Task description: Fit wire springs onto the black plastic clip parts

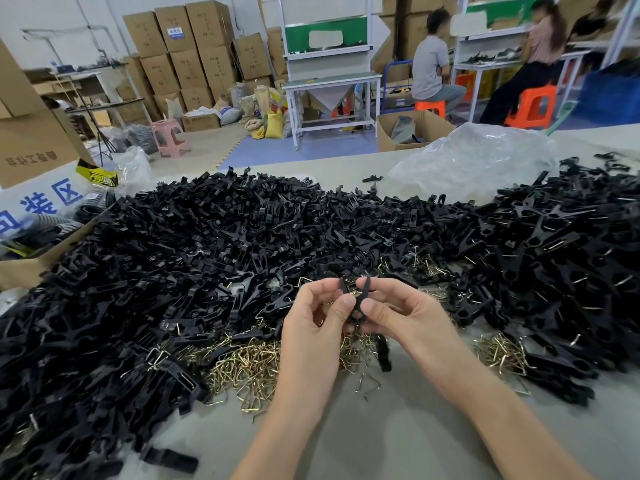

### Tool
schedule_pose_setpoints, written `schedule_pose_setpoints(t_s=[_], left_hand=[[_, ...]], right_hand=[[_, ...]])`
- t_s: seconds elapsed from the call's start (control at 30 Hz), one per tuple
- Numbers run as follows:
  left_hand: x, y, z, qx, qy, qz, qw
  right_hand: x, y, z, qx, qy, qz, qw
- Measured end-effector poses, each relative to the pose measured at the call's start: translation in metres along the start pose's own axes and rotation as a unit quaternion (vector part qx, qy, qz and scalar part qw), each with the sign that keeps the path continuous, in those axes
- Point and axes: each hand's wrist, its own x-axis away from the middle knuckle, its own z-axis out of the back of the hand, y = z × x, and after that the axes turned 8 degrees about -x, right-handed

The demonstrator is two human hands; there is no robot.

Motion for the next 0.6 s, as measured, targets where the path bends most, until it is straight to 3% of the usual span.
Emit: schedule_pose_setpoints(t_s=[0.3,0.37,0.43,0.5,0.53,0.6], left_hand=[[0.005,0.002,-0.005,0.010,-0.042,-0.007,0.999],[0.006,0.001,-0.003,-0.051,-0.034,-0.042,0.997],[0.005,-0.006,0.002,-0.258,0.013,-0.142,0.956],[0.004,-0.013,0.003,-0.454,0.028,-0.203,0.867],[0.003,-0.016,0.002,-0.503,0.017,-0.191,0.843],[0.002,-0.018,0.001,-0.543,-0.008,-0.144,0.827]], right_hand=[[0.000,0.005,-0.001,0.107,0.004,0.051,0.993],[-0.002,0.005,0.003,0.096,0.028,0.070,0.993],[-0.004,0.004,0.007,0.068,0.063,0.073,0.993],[-0.005,0.005,0.010,0.057,0.088,0.075,0.992],[-0.006,0.005,0.010,0.056,0.095,0.075,0.991],[-0.006,0.005,0.012,0.056,0.100,0.071,0.991]])
